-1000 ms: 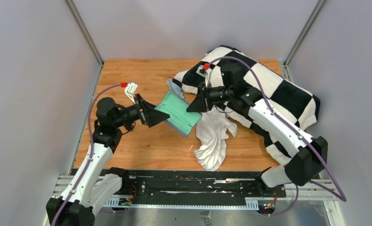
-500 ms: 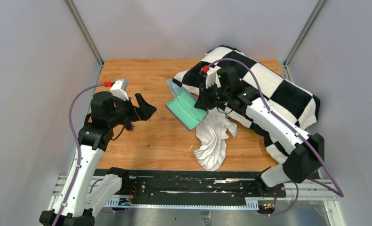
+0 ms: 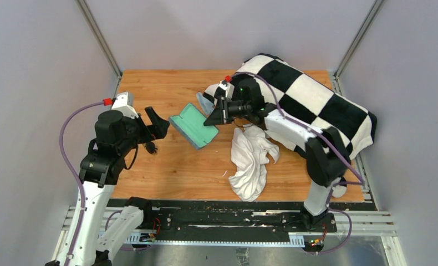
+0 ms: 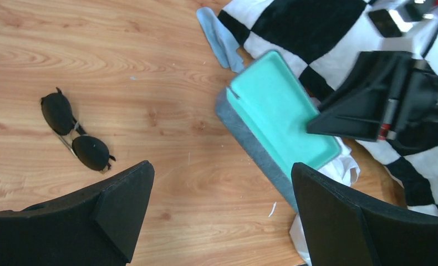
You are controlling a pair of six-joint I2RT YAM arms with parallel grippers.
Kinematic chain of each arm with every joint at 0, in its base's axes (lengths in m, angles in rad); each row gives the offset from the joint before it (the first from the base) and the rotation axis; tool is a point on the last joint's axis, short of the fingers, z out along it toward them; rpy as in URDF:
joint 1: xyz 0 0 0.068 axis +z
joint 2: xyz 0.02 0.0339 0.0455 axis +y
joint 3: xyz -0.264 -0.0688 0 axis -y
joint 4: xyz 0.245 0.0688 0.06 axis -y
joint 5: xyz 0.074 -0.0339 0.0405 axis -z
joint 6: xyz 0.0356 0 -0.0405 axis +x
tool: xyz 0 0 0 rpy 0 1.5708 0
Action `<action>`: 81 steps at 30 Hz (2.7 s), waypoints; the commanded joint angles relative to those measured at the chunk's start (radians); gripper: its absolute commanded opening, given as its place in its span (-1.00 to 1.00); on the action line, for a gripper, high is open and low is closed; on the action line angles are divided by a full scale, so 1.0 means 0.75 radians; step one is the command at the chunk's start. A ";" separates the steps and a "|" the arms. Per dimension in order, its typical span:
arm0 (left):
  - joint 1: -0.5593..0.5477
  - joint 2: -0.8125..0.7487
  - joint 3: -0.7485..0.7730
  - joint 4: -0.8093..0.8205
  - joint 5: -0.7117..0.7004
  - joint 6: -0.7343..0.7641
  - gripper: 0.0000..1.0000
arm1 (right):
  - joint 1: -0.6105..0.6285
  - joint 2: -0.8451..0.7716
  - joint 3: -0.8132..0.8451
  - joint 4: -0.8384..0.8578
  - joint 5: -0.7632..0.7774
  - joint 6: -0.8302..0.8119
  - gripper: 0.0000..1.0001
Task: Organize the sunglasses
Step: Place the sunglasses case at the center of the board.
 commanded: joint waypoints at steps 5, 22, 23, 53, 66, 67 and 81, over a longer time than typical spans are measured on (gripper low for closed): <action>-0.002 -0.044 0.047 -0.083 -0.086 -0.021 0.99 | -0.017 0.634 0.016 2.037 -0.457 1.738 -1.00; -0.002 -0.042 0.058 -0.100 -0.146 -0.024 0.99 | 0.005 0.765 0.066 2.088 -0.465 1.846 -1.00; -0.002 -0.042 0.059 -0.100 -0.152 -0.025 0.99 | 0.006 0.755 0.061 2.057 -0.469 1.821 -1.00; -0.002 -0.051 0.035 -0.128 -0.152 -0.037 0.99 | 0.435 0.345 0.219 -0.233 1.298 -0.595 -1.00; -0.002 -0.058 0.004 -0.126 -0.126 -0.037 0.99 | 0.486 0.326 0.178 -0.149 1.350 -0.627 0.25; -0.002 -0.055 0.001 -0.126 -0.125 -0.040 0.99 | 0.486 0.310 0.176 -0.149 1.349 -0.624 0.33; -0.002 0.069 -0.059 -0.160 -0.110 -0.052 0.99 | 0.484 -0.101 0.075 -0.226 1.360 -0.540 0.63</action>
